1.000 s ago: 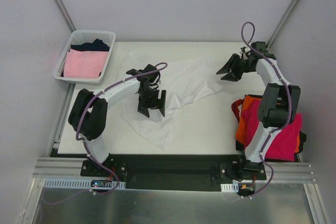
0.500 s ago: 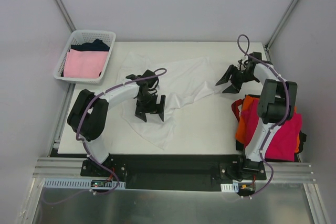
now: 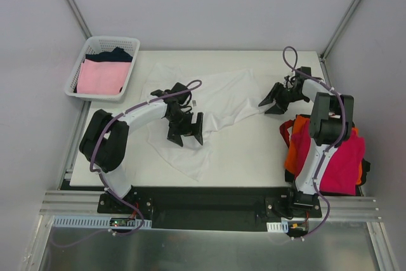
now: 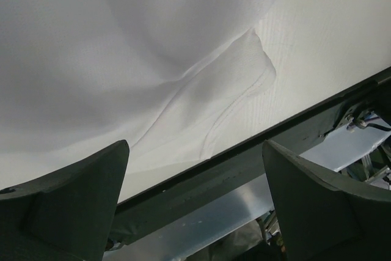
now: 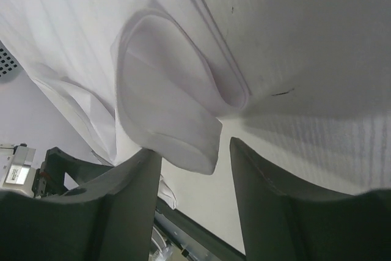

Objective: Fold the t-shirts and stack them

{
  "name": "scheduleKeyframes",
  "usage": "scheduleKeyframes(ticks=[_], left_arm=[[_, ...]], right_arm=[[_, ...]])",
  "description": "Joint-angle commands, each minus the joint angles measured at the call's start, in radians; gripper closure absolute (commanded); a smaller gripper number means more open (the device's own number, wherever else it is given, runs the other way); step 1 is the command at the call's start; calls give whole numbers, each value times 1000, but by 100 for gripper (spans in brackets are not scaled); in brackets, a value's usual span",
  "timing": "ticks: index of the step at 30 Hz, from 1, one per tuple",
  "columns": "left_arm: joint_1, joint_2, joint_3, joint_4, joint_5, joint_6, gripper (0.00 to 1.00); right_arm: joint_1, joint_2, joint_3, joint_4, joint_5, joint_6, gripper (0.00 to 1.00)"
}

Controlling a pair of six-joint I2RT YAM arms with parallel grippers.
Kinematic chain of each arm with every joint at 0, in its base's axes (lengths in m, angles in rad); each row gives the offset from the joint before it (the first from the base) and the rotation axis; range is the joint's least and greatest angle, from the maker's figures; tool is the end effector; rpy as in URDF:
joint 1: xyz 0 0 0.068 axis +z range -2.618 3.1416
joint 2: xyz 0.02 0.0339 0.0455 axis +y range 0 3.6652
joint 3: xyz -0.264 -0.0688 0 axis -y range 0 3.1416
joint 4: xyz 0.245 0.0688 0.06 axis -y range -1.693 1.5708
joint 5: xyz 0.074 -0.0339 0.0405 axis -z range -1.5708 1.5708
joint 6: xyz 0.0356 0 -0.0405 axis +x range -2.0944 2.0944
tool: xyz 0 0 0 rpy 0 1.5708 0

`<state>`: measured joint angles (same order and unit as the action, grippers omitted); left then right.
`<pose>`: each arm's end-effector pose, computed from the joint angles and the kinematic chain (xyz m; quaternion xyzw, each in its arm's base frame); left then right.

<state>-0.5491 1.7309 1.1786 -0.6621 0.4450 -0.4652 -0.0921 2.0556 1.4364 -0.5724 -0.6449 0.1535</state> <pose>0.2813 -0.1901 0.1972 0.0793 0.9574 -0.2738 0.0456 0.4155 -0.0169 0.1586 0.0548 0.9318 0.3166 0.1691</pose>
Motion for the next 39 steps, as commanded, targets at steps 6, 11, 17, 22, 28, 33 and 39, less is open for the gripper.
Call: scheduleKeyframes(ticks=[6,11,17,22,28,33,39], left_arm=[[0,-24,-25,45,72,-10,10],[0,4,-31,61,72,-4,10],[0,71,-48,87,66,-9,11],[0,113,-34,105,70,-20,12],[0,165,15,121,103,-26,12],[0,199,32,122,118,-13,12],[3,142,-19,72,124,29,12]], right_arm=[[35,21,58,37,-7,43,69],[41,15,58,28,-12,49,82],[71,-78,-20,13,-18,60,82],[91,-192,-80,-123,-4,58,86],[115,-373,-137,-332,53,6,88],[115,-480,-139,-490,83,-40,88],[115,-569,-165,-681,117,-120,89]])
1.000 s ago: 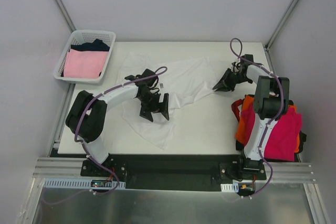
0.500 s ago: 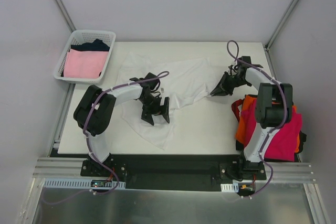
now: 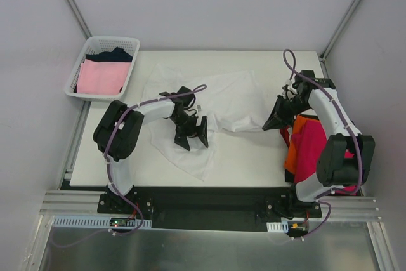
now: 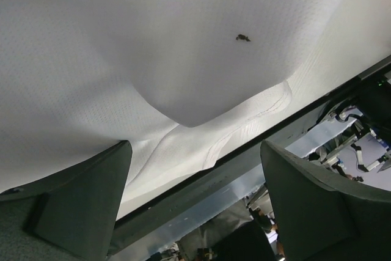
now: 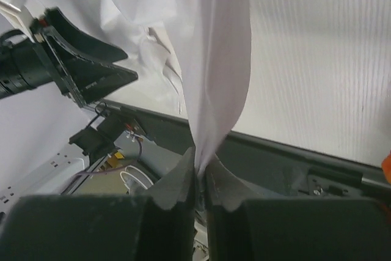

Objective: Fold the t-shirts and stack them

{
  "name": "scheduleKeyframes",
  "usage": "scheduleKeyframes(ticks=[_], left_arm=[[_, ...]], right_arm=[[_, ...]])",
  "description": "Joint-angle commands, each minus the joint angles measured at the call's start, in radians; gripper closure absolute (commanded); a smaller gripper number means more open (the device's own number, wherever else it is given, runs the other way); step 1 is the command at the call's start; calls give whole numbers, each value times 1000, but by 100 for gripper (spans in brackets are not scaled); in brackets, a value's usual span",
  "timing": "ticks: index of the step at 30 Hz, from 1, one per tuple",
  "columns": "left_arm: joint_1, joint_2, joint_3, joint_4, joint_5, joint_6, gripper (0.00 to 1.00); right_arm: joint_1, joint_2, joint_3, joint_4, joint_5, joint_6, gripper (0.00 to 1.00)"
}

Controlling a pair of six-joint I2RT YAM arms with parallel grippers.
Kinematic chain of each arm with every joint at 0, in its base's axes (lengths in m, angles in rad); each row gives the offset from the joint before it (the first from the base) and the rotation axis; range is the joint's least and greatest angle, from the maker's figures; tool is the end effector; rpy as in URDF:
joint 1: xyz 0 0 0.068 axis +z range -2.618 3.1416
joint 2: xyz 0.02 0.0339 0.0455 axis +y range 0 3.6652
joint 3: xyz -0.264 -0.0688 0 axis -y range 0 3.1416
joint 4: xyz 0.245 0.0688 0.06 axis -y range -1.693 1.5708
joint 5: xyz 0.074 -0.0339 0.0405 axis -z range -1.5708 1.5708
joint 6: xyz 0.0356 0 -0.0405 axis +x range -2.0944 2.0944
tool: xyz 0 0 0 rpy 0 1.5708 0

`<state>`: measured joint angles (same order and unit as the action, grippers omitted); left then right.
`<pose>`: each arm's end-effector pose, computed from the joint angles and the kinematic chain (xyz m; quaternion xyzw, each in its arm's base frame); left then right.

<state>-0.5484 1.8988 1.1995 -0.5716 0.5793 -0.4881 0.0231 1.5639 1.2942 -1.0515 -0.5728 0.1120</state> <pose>0.2986 -0.2053 0.1525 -0.0712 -0.9459 0.3162 0.0155 0.2955 0.0261 0.2693 0.0072 0.9524 0.2877 0.1002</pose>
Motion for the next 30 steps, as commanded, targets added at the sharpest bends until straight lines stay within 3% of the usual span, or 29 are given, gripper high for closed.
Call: scheduleKeyframes(ticks=[1,7,16,17,20,22,27,30], left_arm=[[5,-49,-47,-39,-18,55,12],[34,-156,-113,-161,-94,75,11],[188,-274,-156,-344,-205,161,10],[203,-280,-158,-364,-217,183,10],[254,-296,-160,-375,-201,178,10],[254,-297,-137,-376,-191,166,11],[254,-316,9,-361,-185,89,10],[254,-276,84,-326,-187,59,8]], right_arm=[[0,-103,-30,-234,53,-81,89],[-2,-177,-150,-213,68,-71,89],[0,-186,-249,-156,88,-74,85],[0,-186,-257,-157,97,-77,83],[1,-176,-280,-168,120,-68,44],[0,-186,-271,-144,104,-57,34],[1,-182,-150,-21,76,34,30],[8,-84,-92,77,45,72,37]])
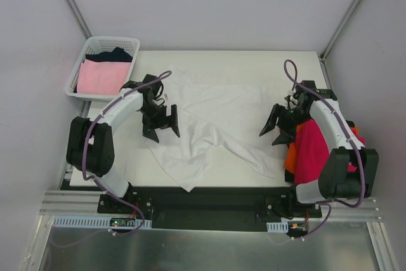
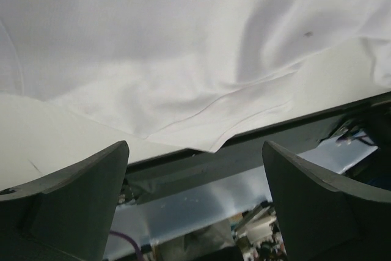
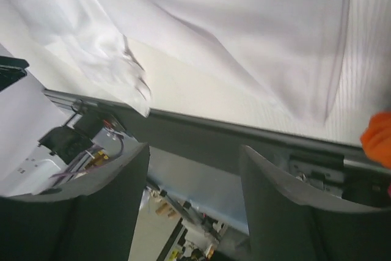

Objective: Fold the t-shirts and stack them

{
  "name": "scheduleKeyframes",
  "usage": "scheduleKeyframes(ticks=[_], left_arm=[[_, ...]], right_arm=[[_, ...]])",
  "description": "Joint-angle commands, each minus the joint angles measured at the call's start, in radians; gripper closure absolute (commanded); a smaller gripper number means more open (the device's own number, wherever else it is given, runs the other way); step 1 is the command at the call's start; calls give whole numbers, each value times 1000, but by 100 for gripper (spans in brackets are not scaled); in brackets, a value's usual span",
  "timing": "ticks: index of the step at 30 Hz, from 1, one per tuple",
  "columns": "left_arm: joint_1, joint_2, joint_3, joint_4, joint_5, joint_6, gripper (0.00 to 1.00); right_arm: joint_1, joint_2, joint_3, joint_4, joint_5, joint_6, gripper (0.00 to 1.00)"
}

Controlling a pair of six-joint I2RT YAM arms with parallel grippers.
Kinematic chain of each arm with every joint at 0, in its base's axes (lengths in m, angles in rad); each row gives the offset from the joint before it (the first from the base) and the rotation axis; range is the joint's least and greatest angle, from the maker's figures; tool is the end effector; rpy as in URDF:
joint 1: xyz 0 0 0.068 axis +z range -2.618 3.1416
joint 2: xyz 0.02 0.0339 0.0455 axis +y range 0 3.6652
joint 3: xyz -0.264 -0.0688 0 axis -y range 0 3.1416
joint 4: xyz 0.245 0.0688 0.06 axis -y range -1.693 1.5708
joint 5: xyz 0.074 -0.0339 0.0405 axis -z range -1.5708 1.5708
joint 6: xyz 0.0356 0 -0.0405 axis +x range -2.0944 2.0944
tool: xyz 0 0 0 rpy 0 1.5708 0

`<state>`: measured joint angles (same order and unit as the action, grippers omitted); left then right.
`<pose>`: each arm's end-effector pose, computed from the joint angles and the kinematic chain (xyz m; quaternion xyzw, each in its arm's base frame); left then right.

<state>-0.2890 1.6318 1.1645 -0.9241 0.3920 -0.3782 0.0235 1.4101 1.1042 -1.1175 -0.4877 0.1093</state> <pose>0.2846 -0.0988 0.2150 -0.0261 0.9767 -0.2120 0.0195 0.2445 0.0224 0.2532 0.0237 0.9677 0.2450 0.0553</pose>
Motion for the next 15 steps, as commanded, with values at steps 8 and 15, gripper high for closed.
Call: scheduleKeyframes(ticks=[8,15], left_arm=[[-13,233,193,168,31,-73,40],[-15,427,372,191,15,-80,85]], right_arm=[[122,519,357,274,-92,76,99],[248,713,520,306,-130,133,99]])
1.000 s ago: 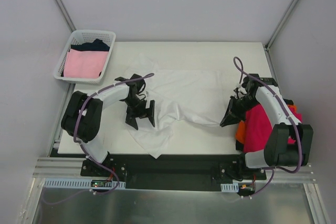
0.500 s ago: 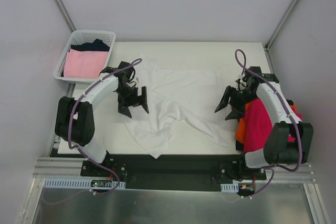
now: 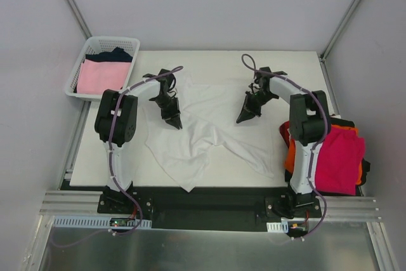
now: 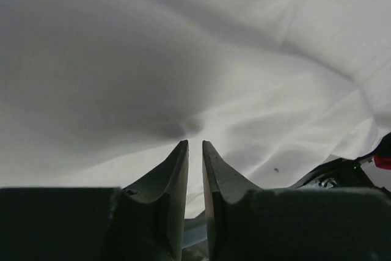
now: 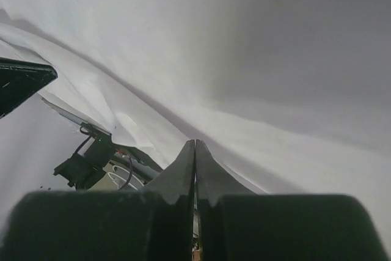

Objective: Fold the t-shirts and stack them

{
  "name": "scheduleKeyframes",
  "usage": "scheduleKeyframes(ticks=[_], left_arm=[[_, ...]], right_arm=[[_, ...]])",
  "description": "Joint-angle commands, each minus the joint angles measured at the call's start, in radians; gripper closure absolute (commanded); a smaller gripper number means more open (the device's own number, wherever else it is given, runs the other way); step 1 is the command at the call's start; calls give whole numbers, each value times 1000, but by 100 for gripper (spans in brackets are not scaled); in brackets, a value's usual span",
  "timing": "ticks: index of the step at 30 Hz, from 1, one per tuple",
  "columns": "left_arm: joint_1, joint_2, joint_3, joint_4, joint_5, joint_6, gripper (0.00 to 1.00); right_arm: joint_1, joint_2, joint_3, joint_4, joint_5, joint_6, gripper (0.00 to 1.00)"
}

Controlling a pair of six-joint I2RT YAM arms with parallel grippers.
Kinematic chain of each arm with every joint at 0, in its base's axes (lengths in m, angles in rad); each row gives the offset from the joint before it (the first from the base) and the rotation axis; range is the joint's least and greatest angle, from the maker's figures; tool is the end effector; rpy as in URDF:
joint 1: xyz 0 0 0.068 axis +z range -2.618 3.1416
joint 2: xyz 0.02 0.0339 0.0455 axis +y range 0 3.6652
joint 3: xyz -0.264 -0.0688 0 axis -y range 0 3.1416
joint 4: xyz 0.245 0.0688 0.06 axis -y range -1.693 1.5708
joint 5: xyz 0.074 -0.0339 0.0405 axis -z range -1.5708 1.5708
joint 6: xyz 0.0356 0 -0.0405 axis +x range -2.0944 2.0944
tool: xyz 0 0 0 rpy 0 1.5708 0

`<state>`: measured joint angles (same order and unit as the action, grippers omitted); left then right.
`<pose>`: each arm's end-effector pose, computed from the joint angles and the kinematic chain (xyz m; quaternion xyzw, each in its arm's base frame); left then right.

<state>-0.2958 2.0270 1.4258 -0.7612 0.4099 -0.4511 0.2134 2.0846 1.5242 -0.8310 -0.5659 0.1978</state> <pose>0.3731 -0.1285 0.1571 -0.0544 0.9725 -0.2256 0.0210 0.3944 0.1050 0.1616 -0.0325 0.9562 0.2898 0.0274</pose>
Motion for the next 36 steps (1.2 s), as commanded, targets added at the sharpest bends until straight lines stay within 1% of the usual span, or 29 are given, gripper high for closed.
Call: scheduleKeyframes(ticks=[1,4,10,15,18,21,24,27,30,32,36], left_arm=[[-8,42,126,26,-8,-5,84],[-6,71,131,26,-10,0,79],[6,93,113,10,-48,22,73],[43,156,165,-26,-54,9,68],[63,202,245,-41,-48,6,66],[83,269,388,-50,-34,0,65],[101,347,490,-73,-19,-9,65],[118,426,658,-111,-17,-11,63],[135,484,737,-139,7,-12,62],[138,498,748,-147,15,-9,60],[133,455,684,-145,23,-3,60]], right_arm=[[78,54,108,24,-54,60,99],[96,109,134,50,-63,78,99],[95,199,200,55,-69,88,99],[77,233,281,75,-74,101,99],[58,255,333,112,-83,135,99],[29,293,384,148,-91,164,99],[-5,327,427,167,-95,189,99],[-44,347,450,194,-95,209,99],[-81,367,474,196,-95,206,99],[-94,373,481,196,-103,201,99],[-103,374,487,194,-123,192,99]])
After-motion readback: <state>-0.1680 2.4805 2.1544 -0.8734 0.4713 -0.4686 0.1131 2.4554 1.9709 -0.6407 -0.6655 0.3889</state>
